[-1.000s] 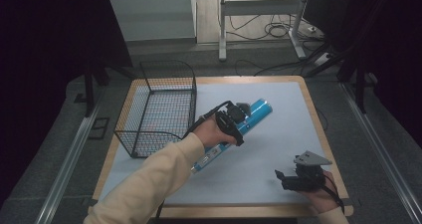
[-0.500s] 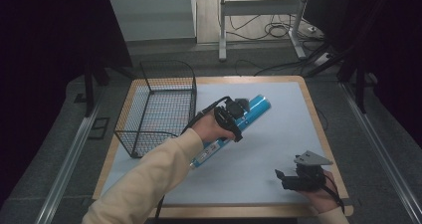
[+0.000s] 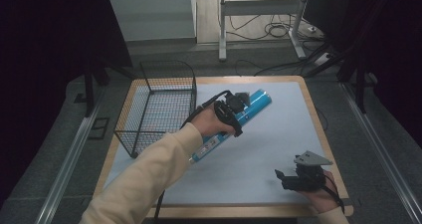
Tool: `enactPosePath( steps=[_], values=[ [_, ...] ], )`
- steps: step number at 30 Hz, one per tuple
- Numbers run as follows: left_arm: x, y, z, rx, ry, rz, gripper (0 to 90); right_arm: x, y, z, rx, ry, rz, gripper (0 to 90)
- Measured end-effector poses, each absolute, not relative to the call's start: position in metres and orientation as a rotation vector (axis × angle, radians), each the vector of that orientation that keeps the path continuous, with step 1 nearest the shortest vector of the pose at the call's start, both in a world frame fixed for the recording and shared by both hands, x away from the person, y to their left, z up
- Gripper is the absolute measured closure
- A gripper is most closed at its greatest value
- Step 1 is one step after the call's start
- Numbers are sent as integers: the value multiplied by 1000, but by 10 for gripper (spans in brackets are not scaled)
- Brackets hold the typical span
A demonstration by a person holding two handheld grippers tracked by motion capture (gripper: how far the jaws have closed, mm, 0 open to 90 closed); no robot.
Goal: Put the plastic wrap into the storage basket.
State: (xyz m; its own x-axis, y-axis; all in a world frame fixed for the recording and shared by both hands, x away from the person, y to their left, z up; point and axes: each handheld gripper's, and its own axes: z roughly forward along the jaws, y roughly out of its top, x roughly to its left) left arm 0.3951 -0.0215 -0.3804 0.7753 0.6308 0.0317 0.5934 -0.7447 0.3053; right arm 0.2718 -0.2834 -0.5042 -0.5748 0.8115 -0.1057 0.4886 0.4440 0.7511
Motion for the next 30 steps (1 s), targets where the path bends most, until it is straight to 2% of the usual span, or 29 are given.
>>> enactPosePath(
  steps=[30],
  values=[
    [433,-26,-345,2719,959,263,313,273,-285,-505,1093,2247,947,116]
  ],
)
